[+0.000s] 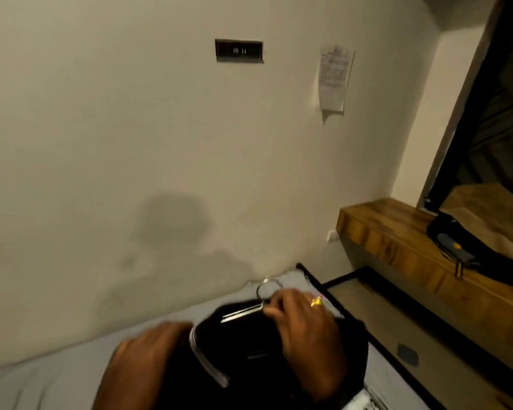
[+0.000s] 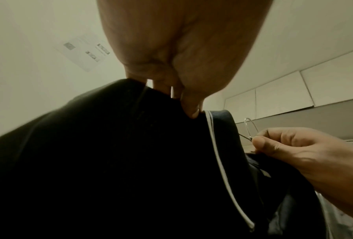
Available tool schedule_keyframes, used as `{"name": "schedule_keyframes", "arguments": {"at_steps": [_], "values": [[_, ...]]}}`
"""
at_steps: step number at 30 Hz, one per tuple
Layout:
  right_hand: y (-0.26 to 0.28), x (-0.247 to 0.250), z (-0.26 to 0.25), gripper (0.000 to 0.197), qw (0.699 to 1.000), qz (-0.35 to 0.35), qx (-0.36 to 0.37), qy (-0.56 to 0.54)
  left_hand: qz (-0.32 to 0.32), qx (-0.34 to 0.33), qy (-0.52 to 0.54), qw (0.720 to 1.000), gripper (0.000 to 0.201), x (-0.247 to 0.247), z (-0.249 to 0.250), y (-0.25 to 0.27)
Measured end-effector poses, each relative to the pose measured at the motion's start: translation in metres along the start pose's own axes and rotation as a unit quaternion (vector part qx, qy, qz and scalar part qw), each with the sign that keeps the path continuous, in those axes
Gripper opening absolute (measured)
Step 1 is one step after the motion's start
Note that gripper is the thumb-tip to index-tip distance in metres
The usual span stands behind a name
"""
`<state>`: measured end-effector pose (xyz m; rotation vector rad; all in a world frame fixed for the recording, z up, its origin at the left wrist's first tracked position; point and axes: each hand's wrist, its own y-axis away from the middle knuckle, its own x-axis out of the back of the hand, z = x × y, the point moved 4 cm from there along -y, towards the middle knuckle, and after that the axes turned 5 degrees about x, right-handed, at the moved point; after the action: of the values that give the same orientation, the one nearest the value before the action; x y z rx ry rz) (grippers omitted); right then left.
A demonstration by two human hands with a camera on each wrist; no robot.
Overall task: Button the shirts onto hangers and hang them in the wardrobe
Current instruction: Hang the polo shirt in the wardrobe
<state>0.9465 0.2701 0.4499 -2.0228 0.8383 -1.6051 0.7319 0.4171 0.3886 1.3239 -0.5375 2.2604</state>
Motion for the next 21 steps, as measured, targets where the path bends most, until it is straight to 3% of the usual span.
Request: {"name": "schedule_keyframes", "arguments": {"at_steps": [1, 2, 3, 6, 8, 13, 17, 21], "values": [[-0.001, 0.012, 0.004, 0.035, 1.000, 0.026, -0.006, 0.014, 0.069, -0.056, -0.057, 0.994, 0.057, 0.030, 0.032, 0.012], [-0.007, 0.026, 0.000, 0.029, 0.999, 0.046, -0.015, -0.008, 0.070, -0.076, -0.048, 0.994, 0.035, 0.044, 0.057, 0.019], [-0.002, 0.040, 0.004, 0.024, 0.997, 0.065, -0.021, -0.043, 0.116, -0.118, -0.043, 0.985, 0.030, 0.055, 0.076, 0.029], [0.013, 0.090, 0.016, 0.022, 0.985, 0.056, -0.049, -0.158, 0.147, -0.171, -0.041, 0.973, 0.034, 0.069, 0.103, 0.033], [0.027, 0.123, 0.037, 0.024, 0.972, 0.014, -0.095, -0.214, 0.158, -0.190, -0.036, 0.968, 0.031, 0.076, 0.119, 0.033], [0.084, 0.196, 0.082, 0.017, 0.986, -0.061, -0.103, -0.115, 0.170, -0.271, 0.014, 0.947, 0.030, 0.075, 0.170, 0.035], [0.138, 0.253, 0.111, 0.016, 0.985, -0.051, -0.151, -0.062, 0.160, -0.320, 0.044, 0.933, 0.025, 0.059, 0.231, 0.041], [0.206, 0.320, 0.122, 0.018, 0.972, 0.004, -0.212, -0.099, 0.131, -0.389, 0.063, 0.910, 0.026, 0.031, 0.312, 0.059]]}}
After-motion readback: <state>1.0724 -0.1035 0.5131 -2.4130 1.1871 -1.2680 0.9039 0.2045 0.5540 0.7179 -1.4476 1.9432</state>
